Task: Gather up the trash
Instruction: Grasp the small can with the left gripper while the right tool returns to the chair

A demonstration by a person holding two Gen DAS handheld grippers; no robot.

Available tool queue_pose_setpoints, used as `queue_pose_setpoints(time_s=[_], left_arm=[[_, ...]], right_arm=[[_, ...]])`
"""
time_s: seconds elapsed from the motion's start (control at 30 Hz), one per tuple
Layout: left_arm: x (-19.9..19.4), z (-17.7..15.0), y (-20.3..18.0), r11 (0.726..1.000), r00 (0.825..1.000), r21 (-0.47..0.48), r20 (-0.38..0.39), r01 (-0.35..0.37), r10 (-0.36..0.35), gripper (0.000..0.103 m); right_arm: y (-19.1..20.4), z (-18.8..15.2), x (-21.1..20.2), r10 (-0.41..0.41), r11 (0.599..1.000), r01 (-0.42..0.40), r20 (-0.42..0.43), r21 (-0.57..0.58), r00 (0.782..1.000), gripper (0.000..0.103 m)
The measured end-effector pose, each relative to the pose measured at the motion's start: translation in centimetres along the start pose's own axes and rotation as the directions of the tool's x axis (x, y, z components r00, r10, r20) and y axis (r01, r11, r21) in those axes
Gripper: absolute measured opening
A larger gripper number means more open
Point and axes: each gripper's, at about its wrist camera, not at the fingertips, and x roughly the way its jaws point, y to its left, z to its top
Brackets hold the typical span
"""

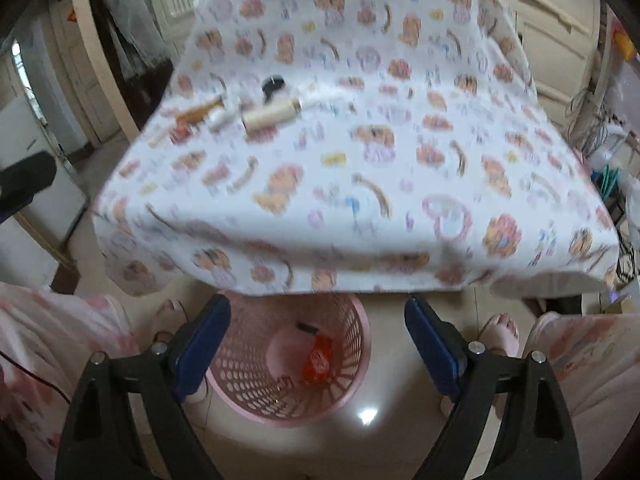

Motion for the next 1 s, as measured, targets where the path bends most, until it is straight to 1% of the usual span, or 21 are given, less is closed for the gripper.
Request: queue_pose_setpoints(time_s=[0.03,0.1,0.17,0.23,0.33,0.4,0.47,0.5,0.53,0.6,0.7,0.77,0.83,0.87,0.93,1.0], left_arm=[[-0.2,0.4,0.2,1.0,1.0,0.0,0.013,-0.011,0.011,0.102],[-0.3,0.9,0.2,1.0,0.999,0.003,0.016,-0.028,0.028,0.102],[-0.4,1.6,0.4,0.999,0.999,-0.002,-0.01,-0.04,0.04,0.102],[-1.2,2.3,0.5,1.0,1.0,-0.015,0.013,-0.016,0.016,0.102],[-2.2,4.1,0.5,0.999,0.999,-0.02,0.041,-0.031,0.031,0.102],[-2.6,5.8,0.3,0.998,0.996,0.006,0.073,-0.058,0.057,0.102],[-2.5,7.5,0.1,0.992,0.987,0.041,0.12,-0.116,0.11,0.102],[-2.3,8.3,0.0,0.99,0.984,0.053,0.13,-0.13,0.122,0.102],[-1.9,9.0,0.1,0.991,0.985,0.06,0.128,-0.123,0.115,0.102],[-1.1,10.4,0.2,0.995,0.99,0.06,0.117,-0.084,0.076,0.102],[0.6,12.0,0.6,0.999,0.994,0.009,0.1,-0.052,0.051,0.102],[1.5,12.4,1.0,1.0,0.994,-0.018,0.109,-0.025,0.027,0.102],[2.7,12.3,1.0,1.0,0.995,0.007,0.102,-0.005,0.005,0.102],[3.5,12.1,1.0,1.0,0.996,0.022,0.088,-0.02,0.018,0.102],[4.8,11.3,1.2,0.998,0.996,0.012,0.075,-0.057,0.055,0.102],[6.4,10.4,1.6,0.998,0.997,0.007,0.046,-0.057,0.057,0.102]], right_arm=[[0.3,0.1,-0.4,-0.006,1.0,0.006,0.015,-0.012,1.0,0.088],[0.8,0.5,-1.2,-0.018,0.999,0.02,0.044,-0.043,0.999,0.088],[1.2,1.0,-2.2,-0.035,0.996,0.041,0.076,-0.076,0.997,0.088],[1.4,1.7,-3.2,-0.028,0.995,0.037,0.099,-0.09,0.995,0.088],[1.4,3.4,-4.9,-0.003,0.994,0.018,0.139,-0.109,0.99,0.088],[1.4,5.0,-6.2,0.015,0.991,0.008,0.175,-0.132,0.985,0.088],[1.3,6.7,-7.5,0.021,0.988,0.013,0.217,-0.157,0.976,0.088],[1.1,7.7,-8.1,0.019,0.985,0.023,0.243,-0.169,0.97,0.088],[0.9,8.6,-8.6,0.012,0.984,0.035,0.264,-0.174,0.964,0.088],[0.3,10.3,-9.3,-0.007,0.983,0.059,0.289,-0.172,0.957,0.088],[-0.9,12.4,-9.3,-0.025,0.984,0.076,0.293,-0.161,0.956,0.088],[-1.7,13.4,-9.2,-0.026,0.984,0.077,0.3,-0.158,0.954,0.088],[-2.2,14.0,-8.8,-0.029,0.984,0.082,0.313,-0.159,0.949,0.088],[-2.4,14.3,-8.4,-0.039,0.983,0.096,0.325,-0.159,0.945,0.088],[-2.6,14.4,-7.5,-0.05,0.98,0.112,0.342,-0.163,0.939,0.088],[-3.0,14.3,-6.1,-0.047,0.981,0.109,0.342,-0.162,0.939,0.088]])
